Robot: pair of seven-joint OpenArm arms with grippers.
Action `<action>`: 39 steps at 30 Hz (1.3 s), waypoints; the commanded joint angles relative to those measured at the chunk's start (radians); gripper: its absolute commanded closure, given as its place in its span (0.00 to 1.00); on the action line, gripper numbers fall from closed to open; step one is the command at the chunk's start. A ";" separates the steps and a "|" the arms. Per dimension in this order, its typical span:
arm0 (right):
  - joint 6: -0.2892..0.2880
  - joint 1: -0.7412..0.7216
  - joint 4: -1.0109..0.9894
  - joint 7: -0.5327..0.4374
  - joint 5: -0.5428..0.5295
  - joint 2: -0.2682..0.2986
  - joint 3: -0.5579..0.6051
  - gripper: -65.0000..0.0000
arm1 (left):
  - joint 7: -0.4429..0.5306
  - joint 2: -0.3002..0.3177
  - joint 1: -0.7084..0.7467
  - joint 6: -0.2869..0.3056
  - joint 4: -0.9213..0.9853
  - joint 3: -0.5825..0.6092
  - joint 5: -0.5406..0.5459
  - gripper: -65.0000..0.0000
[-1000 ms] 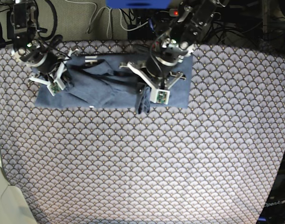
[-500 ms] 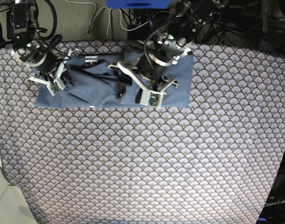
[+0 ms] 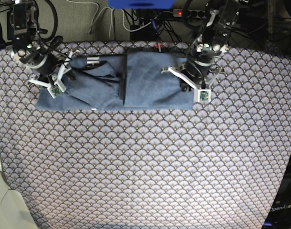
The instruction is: Fold the T-shirt properly
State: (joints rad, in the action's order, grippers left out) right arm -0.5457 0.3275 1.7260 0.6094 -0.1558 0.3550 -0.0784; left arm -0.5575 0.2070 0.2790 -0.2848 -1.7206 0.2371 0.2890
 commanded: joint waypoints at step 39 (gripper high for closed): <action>-0.139 -0.156 -0.245 0.063 -0.012 -0.032 -0.272 0.46 | 0.017 0.022 -0.031 0.003 0.021 -0.005 -0.004 0.92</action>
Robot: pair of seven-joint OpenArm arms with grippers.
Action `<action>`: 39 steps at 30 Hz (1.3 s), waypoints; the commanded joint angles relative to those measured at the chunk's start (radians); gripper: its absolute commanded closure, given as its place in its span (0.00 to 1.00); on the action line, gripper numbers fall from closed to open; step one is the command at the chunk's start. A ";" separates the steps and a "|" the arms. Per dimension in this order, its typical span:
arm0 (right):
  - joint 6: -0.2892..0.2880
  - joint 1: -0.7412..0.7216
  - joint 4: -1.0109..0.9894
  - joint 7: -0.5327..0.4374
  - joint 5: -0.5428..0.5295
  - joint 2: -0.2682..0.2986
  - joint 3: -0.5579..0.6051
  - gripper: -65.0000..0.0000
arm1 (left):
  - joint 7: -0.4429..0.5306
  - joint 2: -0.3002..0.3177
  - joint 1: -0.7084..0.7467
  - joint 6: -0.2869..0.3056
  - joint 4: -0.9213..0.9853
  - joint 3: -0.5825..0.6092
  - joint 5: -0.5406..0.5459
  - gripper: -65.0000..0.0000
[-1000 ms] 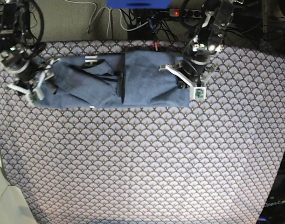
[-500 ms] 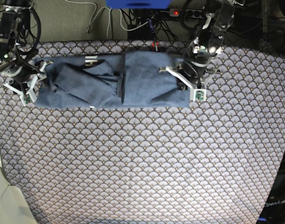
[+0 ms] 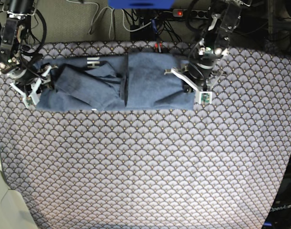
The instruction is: Fold the T-shirt properly
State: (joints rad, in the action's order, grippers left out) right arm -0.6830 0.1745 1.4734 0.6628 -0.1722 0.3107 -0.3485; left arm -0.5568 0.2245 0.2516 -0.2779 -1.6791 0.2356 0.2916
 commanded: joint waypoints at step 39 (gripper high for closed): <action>-0.015 0.130 0.536 0.176 0.006 -0.121 0.145 1.00 | 0.016 0.005 0.167 -0.002 -0.229 -0.339 -0.005 0.92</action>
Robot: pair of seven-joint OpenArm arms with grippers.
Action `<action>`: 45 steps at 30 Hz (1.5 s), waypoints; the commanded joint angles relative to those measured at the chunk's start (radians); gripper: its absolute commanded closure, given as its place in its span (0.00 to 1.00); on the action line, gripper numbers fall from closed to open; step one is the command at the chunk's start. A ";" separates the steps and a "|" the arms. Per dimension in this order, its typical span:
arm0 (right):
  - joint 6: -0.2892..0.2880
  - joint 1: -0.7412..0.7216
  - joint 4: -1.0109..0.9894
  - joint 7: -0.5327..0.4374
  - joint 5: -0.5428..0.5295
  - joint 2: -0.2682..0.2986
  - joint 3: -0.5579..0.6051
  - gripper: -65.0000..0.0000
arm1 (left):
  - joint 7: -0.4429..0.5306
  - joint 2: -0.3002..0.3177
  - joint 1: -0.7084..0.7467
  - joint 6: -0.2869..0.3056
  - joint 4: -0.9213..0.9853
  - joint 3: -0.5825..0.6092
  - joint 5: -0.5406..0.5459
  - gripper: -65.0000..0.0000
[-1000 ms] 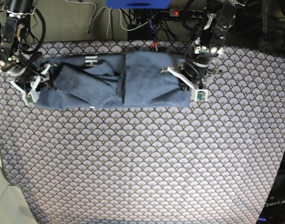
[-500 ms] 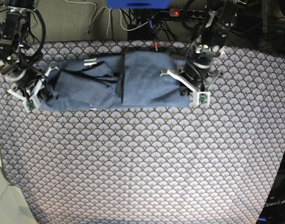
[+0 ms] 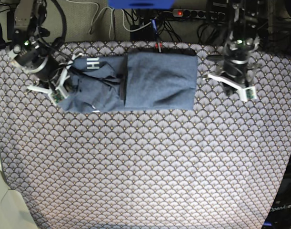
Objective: Fold the T-shirt properly
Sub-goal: 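Grasp the strip's other end with the right gripper and lift it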
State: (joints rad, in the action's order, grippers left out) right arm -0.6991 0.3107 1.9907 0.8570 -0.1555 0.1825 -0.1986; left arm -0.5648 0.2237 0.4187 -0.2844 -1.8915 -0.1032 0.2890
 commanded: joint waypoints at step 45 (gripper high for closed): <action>0.001 -0.181 -0.428 -0.020 -0.006 0.111 -0.086 0.53 | 0.024 0.007 0.070 0.006 -0.039 -0.082 -0.003 0.92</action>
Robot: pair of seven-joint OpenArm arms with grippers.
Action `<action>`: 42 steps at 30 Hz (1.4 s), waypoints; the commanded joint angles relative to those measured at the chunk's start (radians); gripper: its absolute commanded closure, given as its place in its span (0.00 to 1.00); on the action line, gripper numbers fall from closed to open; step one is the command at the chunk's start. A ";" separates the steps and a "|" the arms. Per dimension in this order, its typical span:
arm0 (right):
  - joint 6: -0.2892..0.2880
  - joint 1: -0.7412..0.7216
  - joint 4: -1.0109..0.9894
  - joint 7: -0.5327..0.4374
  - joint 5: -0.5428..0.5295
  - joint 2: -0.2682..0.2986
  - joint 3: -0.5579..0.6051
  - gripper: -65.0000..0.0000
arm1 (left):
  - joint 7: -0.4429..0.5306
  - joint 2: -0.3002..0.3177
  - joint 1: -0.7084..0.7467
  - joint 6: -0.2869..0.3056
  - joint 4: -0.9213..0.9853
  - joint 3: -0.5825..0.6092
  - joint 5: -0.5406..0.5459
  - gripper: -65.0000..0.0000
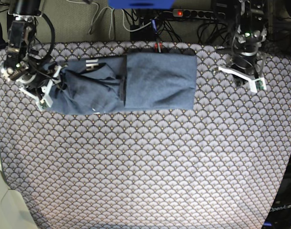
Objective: Fold the T-shirt properly
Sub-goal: 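Grasp the strip's other end with the right gripper and lift it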
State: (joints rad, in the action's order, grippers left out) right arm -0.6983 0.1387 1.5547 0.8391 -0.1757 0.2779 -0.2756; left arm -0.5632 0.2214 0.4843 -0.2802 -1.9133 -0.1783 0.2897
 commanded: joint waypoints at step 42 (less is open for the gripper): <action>0.000 -0.009 -0.059 0.006 0.008 -0.052 -0.032 0.53 | 0.022 0.009 0.012 0.002 -0.018 -0.010 -0.004 0.92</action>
State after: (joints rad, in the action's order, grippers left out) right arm -0.6708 0.1257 1.4994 0.8040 -0.1642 0.2375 -0.3233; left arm -0.5652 0.2214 0.4999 -0.2806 -1.9129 -0.1818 0.2893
